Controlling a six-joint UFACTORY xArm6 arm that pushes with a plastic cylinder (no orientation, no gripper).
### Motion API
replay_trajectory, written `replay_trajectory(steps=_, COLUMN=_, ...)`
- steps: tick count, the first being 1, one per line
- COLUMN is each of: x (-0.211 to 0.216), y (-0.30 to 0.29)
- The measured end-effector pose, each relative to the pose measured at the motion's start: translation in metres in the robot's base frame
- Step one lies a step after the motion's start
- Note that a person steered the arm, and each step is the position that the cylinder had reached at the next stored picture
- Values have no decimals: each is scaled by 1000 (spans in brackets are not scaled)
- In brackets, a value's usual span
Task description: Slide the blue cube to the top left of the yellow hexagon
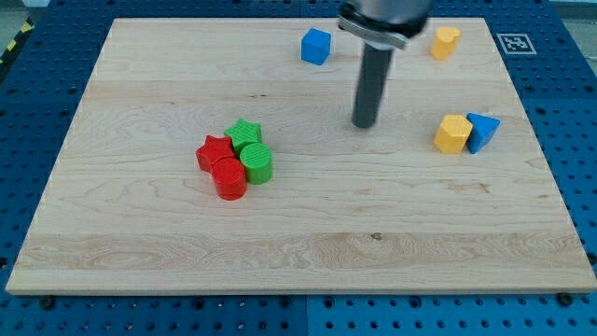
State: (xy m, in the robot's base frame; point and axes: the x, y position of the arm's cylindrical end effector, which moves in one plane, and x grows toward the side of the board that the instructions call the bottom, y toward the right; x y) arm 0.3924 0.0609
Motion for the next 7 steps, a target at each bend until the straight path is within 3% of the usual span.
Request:
replay_trajectory(steps=2, x=-76, y=-119)
replay_trajectory(steps=3, x=-113, y=-111)
replay_trajectory(steps=5, x=-100, y=-30)
replay_trajectory(steps=6, x=-98, y=-50)
replay_trajectory(steps=7, x=-136, y=-89)
